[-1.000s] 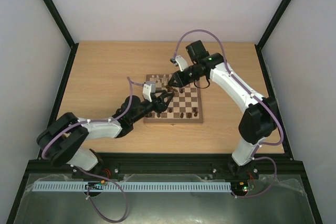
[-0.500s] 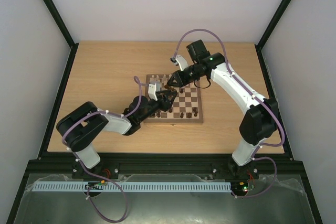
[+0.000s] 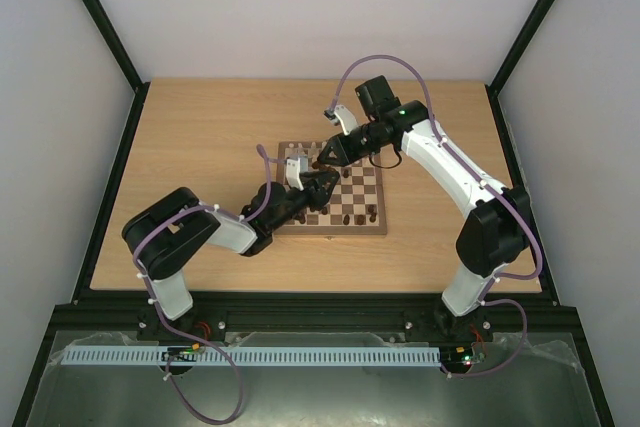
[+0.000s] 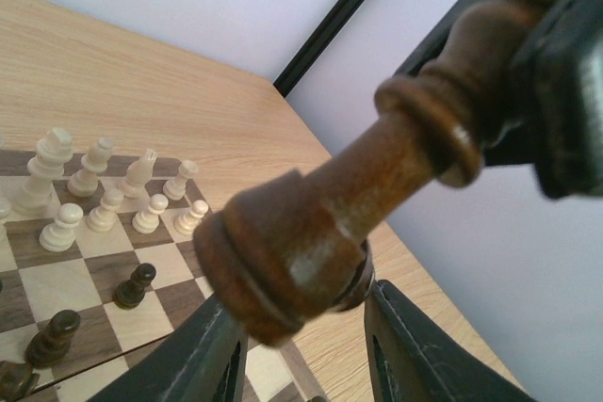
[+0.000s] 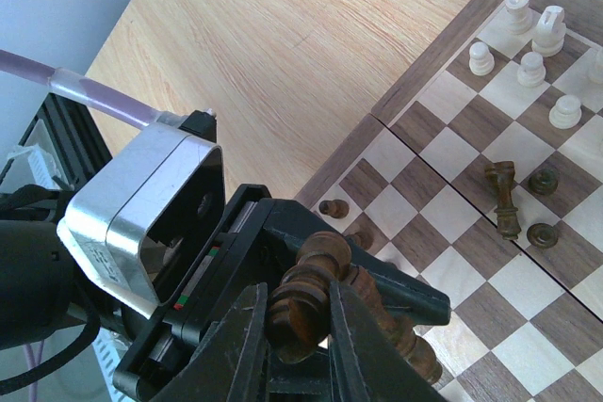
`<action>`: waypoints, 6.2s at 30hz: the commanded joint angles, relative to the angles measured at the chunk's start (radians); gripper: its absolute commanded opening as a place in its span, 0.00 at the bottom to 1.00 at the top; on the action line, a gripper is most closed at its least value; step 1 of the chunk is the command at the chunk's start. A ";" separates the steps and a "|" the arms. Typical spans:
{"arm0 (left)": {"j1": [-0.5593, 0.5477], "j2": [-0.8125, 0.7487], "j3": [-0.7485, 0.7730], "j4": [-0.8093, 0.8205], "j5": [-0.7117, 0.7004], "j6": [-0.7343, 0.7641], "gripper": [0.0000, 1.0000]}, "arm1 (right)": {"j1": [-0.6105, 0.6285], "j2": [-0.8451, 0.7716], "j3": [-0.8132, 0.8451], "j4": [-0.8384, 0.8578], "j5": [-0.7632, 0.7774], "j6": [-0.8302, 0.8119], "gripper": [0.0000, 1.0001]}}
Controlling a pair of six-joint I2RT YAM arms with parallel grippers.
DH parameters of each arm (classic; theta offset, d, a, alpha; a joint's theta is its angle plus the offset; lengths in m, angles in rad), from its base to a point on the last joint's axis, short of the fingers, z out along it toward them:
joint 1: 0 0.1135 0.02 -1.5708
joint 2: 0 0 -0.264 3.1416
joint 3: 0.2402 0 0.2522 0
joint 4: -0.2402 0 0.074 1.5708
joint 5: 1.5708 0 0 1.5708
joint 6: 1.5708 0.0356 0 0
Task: Set up the chess pieces on the board
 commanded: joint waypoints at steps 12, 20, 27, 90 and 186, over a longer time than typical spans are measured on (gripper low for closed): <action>-0.005 -0.008 0.012 0.269 -0.041 0.021 0.28 | 0.004 -0.016 -0.010 0.003 -0.019 0.020 0.09; -0.005 -0.027 0.009 0.282 -0.054 0.024 0.36 | 0.004 -0.019 -0.023 0.013 -0.017 0.023 0.09; -0.004 -0.027 0.030 0.266 -0.039 0.035 0.21 | 0.003 -0.018 -0.023 0.012 -0.014 0.024 0.09; 0.213 -0.385 0.240 -1.459 0.826 0.343 0.15 | 0.083 -0.284 -0.353 -0.044 0.158 -0.676 0.47; 0.319 -0.833 -0.050 -1.502 0.233 0.011 0.71 | 0.463 0.009 -0.541 0.205 0.400 -0.729 0.44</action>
